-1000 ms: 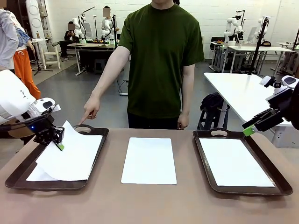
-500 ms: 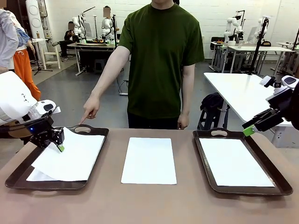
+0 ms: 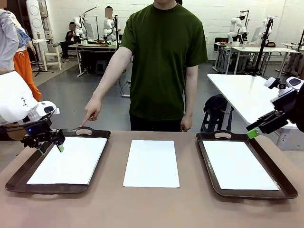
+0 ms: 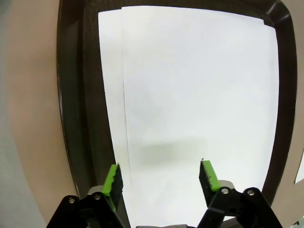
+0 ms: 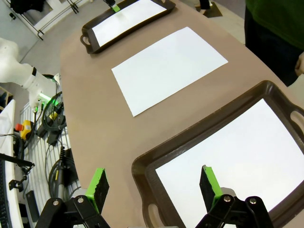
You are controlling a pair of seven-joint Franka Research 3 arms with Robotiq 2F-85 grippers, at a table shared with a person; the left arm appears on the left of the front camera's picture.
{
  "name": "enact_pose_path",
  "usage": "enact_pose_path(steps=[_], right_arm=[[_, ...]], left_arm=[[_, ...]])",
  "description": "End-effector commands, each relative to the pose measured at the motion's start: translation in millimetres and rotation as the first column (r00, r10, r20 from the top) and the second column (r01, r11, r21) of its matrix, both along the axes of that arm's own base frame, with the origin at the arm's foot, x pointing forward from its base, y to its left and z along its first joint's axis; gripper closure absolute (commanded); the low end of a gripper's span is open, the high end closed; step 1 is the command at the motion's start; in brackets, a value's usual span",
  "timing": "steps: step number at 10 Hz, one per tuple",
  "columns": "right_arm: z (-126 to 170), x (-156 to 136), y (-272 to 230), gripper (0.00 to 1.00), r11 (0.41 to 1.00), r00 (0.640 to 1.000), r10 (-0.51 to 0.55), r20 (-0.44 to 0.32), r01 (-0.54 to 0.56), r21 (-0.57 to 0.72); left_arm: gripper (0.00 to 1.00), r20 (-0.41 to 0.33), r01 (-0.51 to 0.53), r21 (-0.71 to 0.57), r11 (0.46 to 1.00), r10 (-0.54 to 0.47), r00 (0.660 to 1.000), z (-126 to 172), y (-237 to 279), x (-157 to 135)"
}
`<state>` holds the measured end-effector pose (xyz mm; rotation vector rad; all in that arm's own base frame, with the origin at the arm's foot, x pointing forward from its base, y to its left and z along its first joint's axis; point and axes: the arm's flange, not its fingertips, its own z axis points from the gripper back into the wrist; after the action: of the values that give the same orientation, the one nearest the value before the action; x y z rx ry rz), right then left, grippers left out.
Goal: Sort the A4 documents.
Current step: Place the A4 Paper in the designated Handle tray, then receive the A4 Paper.
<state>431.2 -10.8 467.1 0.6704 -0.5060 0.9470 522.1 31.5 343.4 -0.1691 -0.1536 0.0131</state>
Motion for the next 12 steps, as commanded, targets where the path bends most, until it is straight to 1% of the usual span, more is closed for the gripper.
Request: enact_pose_path(steps=[1,2,3,4,12], right_arm=[[-1.7,-0.7,1.1,0.00,1.000,1.000,0.008,0.005,-0.008,-0.005],[-1.7,-0.7,1.1,0.00,1.000,1.000,0.008,0.005,-0.008,-0.005],[-1.7,-0.7,1.1,0.00,1.000,1.000,0.008,0.005,-0.008,-0.005],[-1.7,-0.7,1.1,0.00,1.000,1.000,0.008,0.005,-0.008,-0.005],[-1.7,-0.7,1.1,0.00,1.000,1.000,0.008,0.005,-0.008,-0.005]], left_arm=[[0.00,0.014,-0.025,0.002,1.000,0.025,1.000,2.4,0.1,-1.3],[0.00,0.026,-0.031,-0.043,0.999,0.033,0.999,2.9,0.3,-1.8],[0.00,-0.012,-0.063,-0.159,0.985,0.062,0.998,2.8,-0.4,-2.7],[0.00,0.004,-0.010,-0.010,1.000,0.011,1.000,1.3,0.2,0.1],[0.00,0.004,-0.010,-0.010,1.000,0.011,1.000,1.3,0.2,0.1]])
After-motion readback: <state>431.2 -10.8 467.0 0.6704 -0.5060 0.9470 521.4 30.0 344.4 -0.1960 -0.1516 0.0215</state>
